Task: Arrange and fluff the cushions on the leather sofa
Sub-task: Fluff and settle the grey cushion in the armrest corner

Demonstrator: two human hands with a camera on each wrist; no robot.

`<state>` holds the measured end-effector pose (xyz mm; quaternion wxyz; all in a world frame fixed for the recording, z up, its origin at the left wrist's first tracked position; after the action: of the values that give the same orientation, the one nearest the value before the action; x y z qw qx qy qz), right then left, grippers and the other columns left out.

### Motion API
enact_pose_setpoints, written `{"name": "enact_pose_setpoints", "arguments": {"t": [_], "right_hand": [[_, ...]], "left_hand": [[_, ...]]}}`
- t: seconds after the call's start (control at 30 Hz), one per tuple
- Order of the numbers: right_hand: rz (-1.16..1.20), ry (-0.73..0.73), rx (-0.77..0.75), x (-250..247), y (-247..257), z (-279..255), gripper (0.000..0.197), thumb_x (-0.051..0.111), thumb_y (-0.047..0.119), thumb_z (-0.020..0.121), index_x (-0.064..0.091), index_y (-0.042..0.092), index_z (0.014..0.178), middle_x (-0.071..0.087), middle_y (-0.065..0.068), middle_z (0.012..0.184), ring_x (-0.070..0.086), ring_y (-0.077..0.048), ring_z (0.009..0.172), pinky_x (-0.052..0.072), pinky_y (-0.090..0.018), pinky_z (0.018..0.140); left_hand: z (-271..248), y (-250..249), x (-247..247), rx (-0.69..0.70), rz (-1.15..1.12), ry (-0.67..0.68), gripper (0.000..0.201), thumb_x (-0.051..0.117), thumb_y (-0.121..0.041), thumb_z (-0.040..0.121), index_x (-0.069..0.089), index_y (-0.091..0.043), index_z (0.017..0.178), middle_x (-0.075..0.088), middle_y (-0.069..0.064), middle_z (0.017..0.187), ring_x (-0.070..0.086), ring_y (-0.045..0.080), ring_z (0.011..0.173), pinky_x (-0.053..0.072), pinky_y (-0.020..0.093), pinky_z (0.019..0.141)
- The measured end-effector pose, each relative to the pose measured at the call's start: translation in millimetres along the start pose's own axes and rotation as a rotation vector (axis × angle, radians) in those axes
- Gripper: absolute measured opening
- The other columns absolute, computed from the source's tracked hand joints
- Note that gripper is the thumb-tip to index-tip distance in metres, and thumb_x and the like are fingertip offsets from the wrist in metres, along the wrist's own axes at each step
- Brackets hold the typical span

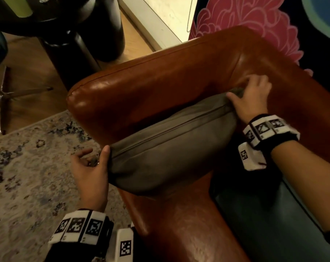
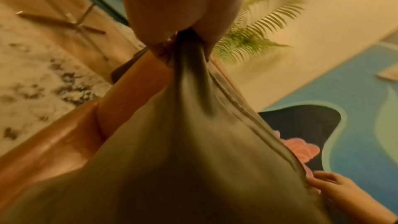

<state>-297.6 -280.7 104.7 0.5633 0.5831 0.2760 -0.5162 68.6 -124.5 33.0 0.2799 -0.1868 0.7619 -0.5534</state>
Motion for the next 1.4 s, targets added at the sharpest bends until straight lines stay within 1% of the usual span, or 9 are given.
{"name": "enact_pose_setpoints", "arguments": {"t": [0.2,0.33,0.4,0.57,0.77,0.97,1.1,1.3,1.4], "right_hand": [[-0.047,0.336,-0.917,54.4,138.7,-159.8,0.056,0.036,0.038,0.101,0.035,0.018,0.153,0.031,-0.006,0.161,0.024,-0.026,0.149,0.012,-0.053,0.119],[-0.207,0.584,-1.001,90.4,127.3,-173.6,0.055,0.021,0.041,0.103,0.028,0.024,0.156,0.024,0.0,0.163,0.023,-0.019,0.15,0.009,-0.039,0.12],[-0.259,0.555,-0.964,86.4,105.7,-148.4,0.056,0.022,0.04,0.101,0.037,0.022,0.152,0.037,0.0,0.158,0.037,-0.021,0.145,0.015,-0.036,0.116],[-0.335,0.533,-0.579,59.6,16.2,-53.1,0.054,0.007,0.04,0.105,0.003,0.031,0.158,0.003,0.009,0.166,0.002,-0.013,0.153,-0.004,-0.038,0.121],[-0.359,0.436,-0.226,44.0,-16.5,-21.4,0.057,0.011,0.045,0.105,0.003,0.028,0.159,-0.007,0.006,0.167,-0.011,-0.022,0.153,-0.01,-0.053,0.119],[0.241,0.198,0.311,22.0,-27.5,12.1,0.063,0.072,0.035,0.087,0.051,0.009,0.141,0.054,-0.013,0.143,0.052,-0.027,0.128,0.042,-0.035,0.106],[0.352,0.081,0.177,-4.9,-27.9,32.9,0.057,0.09,0.03,0.065,0.067,0.014,0.115,0.065,0.003,0.098,0.058,-0.005,0.078,0.047,-0.02,0.069],[0.78,0.121,0.508,14.6,-40.4,9.9,0.047,0.084,0.043,0.071,0.069,0.012,0.103,0.069,0.003,0.098,0.068,-0.016,0.101,0.053,-0.021,0.078],[0.925,0.272,0.679,19.9,-57.2,-8.1,0.081,0.086,0.063,0.051,0.069,0.015,0.114,0.073,0.0,0.105,0.071,-0.017,0.099,0.056,-0.03,0.082]], "left_hand": [[-11.5,9.5,-4.9,-0.114,0.154,0.112,0.062,0.057,-0.055,0.088,0.054,0.005,0.079,0.052,0.021,0.073,0.05,0.032,0.067,0.04,0.04,0.062],[-5.6,-5.1,-5.5,-0.019,0.221,0.087,0.049,0.055,-0.043,0.094,0.051,0.001,0.072,0.044,0.017,0.066,0.042,0.027,0.062,0.034,0.039,0.059],[-2.4,-14.5,-3.8,0.05,0.281,0.102,0.051,0.053,-0.043,0.095,0.051,0.003,0.073,0.043,0.014,0.064,0.039,0.023,0.058,0.029,0.035,0.055],[10.5,-18.9,-2.6,0.099,0.265,0.084,0.053,0.053,-0.046,0.095,0.045,-0.001,0.068,0.04,0.008,0.063,0.038,0.022,0.058,0.026,0.036,0.054],[9.1,-15.9,7.2,0.063,0.204,0.068,0.05,0.056,-0.05,0.091,0.043,-0.007,0.069,0.042,0.001,0.063,0.042,0.018,0.06,0.034,0.033,0.058],[-2.1,3.4,-9.4,-0.093,-0.076,0.202,0.034,0.061,-0.042,0.091,0.061,-0.007,0.092,0.067,0.002,0.089,0.065,0.009,0.08,0.053,0.034,0.072],[-5.6,-7.1,-17.6,0.04,-0.079,0.08,0.012,0.062,-0.025,0.093,0.059,-0.018,0.084,0.06,-0.002,0.076,0.057,-0.002,0.058,0.046,0.016,0.052],[-7.9,-9.3,-8.4,-0.01,-0.168,-0.042,0.038,0.061,-0.045,0.09,0.045,-0.018,0.112,0.05,-0.006,0.094,0.052,0.003,0.082,0.047,0.018,0.071],[-35.7,-0.1,-7.6,-0.03,-0.068,0.048,0.041,0.063,-0.042,0.089,0.049,-0.016,0.117,0.055,-0.013,0.101,0.056,-0.001,0.092,0.049,0.014,0.075]]}}
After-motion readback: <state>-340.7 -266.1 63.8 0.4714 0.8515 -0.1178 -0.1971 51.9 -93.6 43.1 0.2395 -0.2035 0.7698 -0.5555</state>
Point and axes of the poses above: each hand's wrist, its own z-axis towards the middle knuckle, its own x-axis out of the palm, y = z × x, the point moved 2 cm from there along z, towards the middle knuckle
